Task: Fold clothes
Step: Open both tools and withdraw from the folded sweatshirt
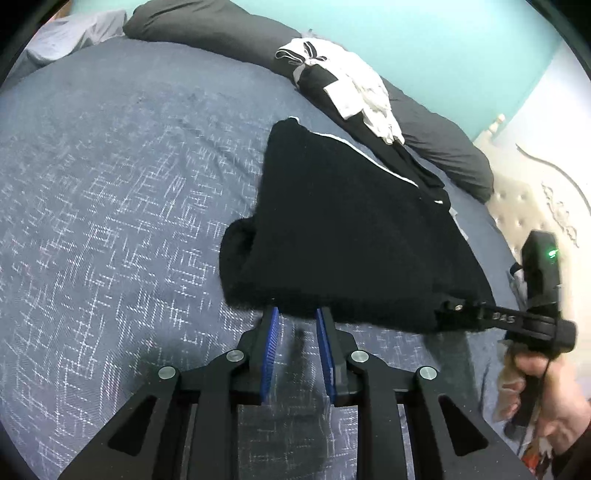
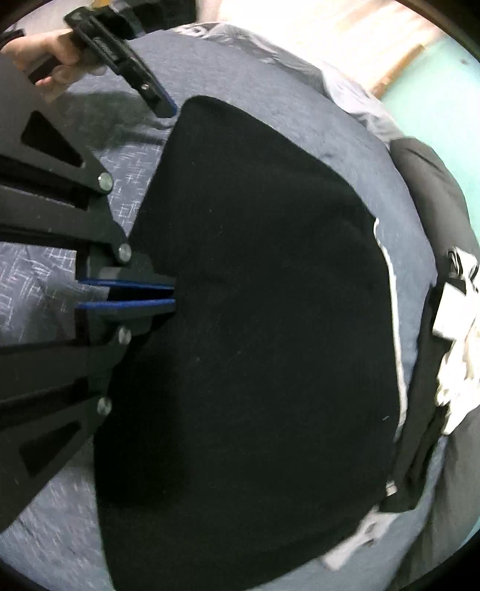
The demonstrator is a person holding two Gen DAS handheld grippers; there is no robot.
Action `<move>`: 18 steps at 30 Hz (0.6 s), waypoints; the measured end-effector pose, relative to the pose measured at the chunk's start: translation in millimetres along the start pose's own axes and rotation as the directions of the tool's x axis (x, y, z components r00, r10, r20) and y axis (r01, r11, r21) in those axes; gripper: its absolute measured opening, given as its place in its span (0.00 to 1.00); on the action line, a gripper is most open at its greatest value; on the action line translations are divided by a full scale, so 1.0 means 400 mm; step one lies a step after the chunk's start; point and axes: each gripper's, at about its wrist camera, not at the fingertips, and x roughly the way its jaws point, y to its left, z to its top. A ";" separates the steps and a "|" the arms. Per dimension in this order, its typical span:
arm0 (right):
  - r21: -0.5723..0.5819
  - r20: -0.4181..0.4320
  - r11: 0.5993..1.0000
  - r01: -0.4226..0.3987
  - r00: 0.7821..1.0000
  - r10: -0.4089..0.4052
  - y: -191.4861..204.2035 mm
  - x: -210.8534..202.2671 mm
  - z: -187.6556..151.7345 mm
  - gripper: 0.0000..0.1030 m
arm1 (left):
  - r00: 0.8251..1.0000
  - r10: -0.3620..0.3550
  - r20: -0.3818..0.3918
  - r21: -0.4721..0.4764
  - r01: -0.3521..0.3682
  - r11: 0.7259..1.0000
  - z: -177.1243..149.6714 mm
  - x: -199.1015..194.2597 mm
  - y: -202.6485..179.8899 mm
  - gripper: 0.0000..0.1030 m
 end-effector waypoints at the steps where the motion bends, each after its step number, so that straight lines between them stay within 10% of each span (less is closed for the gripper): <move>1: 0.005 0.003 1.000 -0.001 1.000 0.001 0.000 -0.004 0.000 0.01 | 1.000 -0.008 0.000 0.003 0.008 1.000 -0.001 -0.002 -0.003 0.23; 18: 0.053 -0.026 0.997 0.053 0.998 -0.051 -0.001 0.027 -0.004 0.01 | 0.999 -0.036 0.007 0.018 0.036 0.999 0.011 -0.024 -0.005 0.25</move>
